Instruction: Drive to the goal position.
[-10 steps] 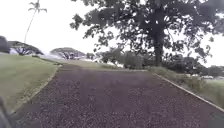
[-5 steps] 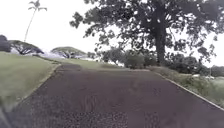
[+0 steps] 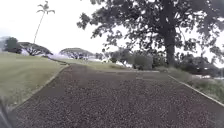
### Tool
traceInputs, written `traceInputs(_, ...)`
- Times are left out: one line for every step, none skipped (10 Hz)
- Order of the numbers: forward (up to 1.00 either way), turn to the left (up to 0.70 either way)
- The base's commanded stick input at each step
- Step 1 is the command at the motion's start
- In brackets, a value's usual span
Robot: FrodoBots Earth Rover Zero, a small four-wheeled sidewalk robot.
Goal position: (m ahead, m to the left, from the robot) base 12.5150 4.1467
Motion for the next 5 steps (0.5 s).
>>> traceInputs(0.70, 0.25)
traceInputs(0.70, 0.06)
traceInputs(0.70, 0.00)
traceInputs(0.70, 0.00)
traceInputs(0.70, 0.00)
